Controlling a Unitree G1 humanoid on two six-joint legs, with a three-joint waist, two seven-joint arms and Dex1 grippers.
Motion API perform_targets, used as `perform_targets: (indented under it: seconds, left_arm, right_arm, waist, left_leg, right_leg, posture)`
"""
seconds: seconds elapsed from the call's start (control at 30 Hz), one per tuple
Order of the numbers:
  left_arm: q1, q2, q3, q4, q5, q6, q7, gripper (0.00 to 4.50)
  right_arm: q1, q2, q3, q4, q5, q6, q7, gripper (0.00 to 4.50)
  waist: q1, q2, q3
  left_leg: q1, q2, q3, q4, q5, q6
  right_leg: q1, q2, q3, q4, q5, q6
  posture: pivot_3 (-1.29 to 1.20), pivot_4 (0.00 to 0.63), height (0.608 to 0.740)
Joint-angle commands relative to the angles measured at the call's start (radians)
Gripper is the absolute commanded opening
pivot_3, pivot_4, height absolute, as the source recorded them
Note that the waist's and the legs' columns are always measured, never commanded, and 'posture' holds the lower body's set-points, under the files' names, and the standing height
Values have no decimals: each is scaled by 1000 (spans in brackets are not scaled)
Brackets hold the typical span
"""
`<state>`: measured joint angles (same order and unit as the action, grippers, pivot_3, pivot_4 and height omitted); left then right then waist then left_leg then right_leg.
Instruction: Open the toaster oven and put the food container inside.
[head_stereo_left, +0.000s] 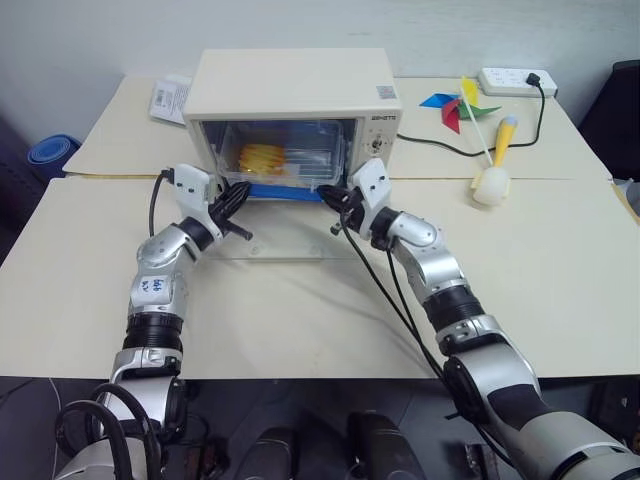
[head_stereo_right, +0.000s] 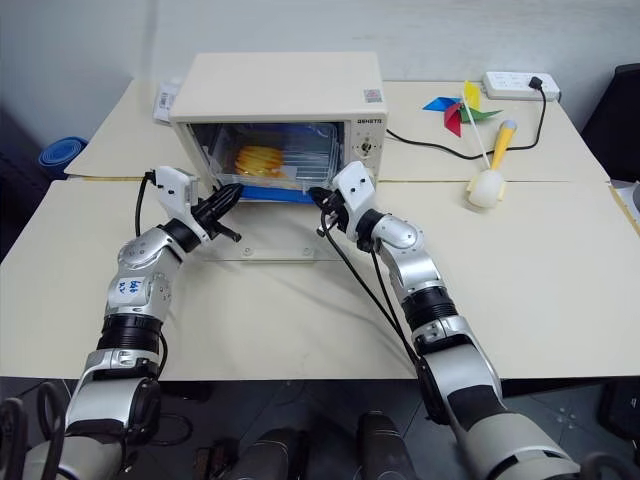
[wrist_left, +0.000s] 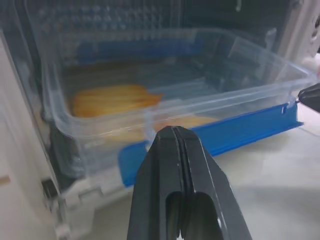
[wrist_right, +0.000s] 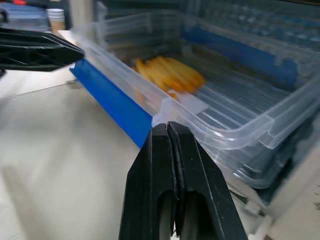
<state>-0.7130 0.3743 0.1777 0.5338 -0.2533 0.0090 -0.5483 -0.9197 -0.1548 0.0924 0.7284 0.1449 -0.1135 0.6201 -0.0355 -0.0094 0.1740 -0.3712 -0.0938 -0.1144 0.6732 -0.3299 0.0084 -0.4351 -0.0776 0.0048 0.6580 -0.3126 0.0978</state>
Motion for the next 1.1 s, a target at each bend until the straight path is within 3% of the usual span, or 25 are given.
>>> perform_targets:
  seconds: [0.03, 0.1, 0.23, 0.4, 0.6, 0.83, 0.97, 1.1]
  left_arm:
    - [16, 52, 28, -34, -30, -15, -65, 0]
    - [69, 99, 48, -102, -76, 22, -141, 179]
    - [251, 256, 118, -276, -187, 71, -354, 1176]
    - [444, 420, 193, -359, -286, 108, -585, 2657]
    - [584, 542, 300, -481, -448, 298, -733, 4486]
    - [599, 521, 392, -535, -508, 380, -659, 4486]
    - [601, 448, 412, -515, -443, 294, -552, 4486]
    - [608, 397, 393, -479, -340, 164, -483, 4486]
  right_arm:
    - [20, -39, -38, -93, 26, -8, 46, 41]
    - [68, -74, -53, -200, 64, 38, 100, 7]
    - [203, -191, -79, -420, 147, 160, 224, 0]
    - [269, -285, -36, -316, 58, 115, 282, 0]
    - [228, -214, 37, -75, -14, -83, 380, 0]
    - [139, -82, -87, -29, 137, -197, 421, 0]
    - [114, -35, -197, -139, 314, -150, 462, 0]
    - [118, -43, -233, -256, 389, -55, 457, 0]
  waist:
    - [-2, 0, 0]
    - [-8, 0, 0]
    - [-26, 0, 0]
    - [-22, 0, 0]
    - [-18, 1, 0]
    - [-24, 1, 0]
    - [-21, 1, 0]
    - [-18, 1, 0]
  left_leg:
    - [0, 0, 0, 0, 0, 0]
    - [-2, 0, 0, 1, 0, 0]
    - [-2, 1, 1, -4, 0, 0]
    - [-1, 1, 4, -6, 0, 0]
    - [1, 1, 6, -7, 0, 0]
    - [1, 2, 7, -7, 0, -1]
    - [1, 2, 6, -7, 0, -1]
    - [1, 2, 6, -6, 0, -1]
  right_leg:
    - [-1, 0, 0, 0, 0, 0]
    - [-3, 0, 0, 1, 0, 0]
    - [-6, -1, 0, 1, 0, 0]
    - [-8, 0, 1, -1, 0, -1]
    - [-8, 0, 3, -1, 1, -2]
    - [-8, 0, 3, -1, 1, -3]
    - [-8, 0, 3, -1, 1, -3]
    - [-8, 0, 2, -1, 1, -3]
  posture:
    - [0, 150, 740]
    - [0, 150, 740]
    - [0, 150, 740]
    - [0, 150, 740]
    - [0, 150, 740]
    - [0, 150, 740]
    - [0, 150, 740]
    - [0, 150, 740]
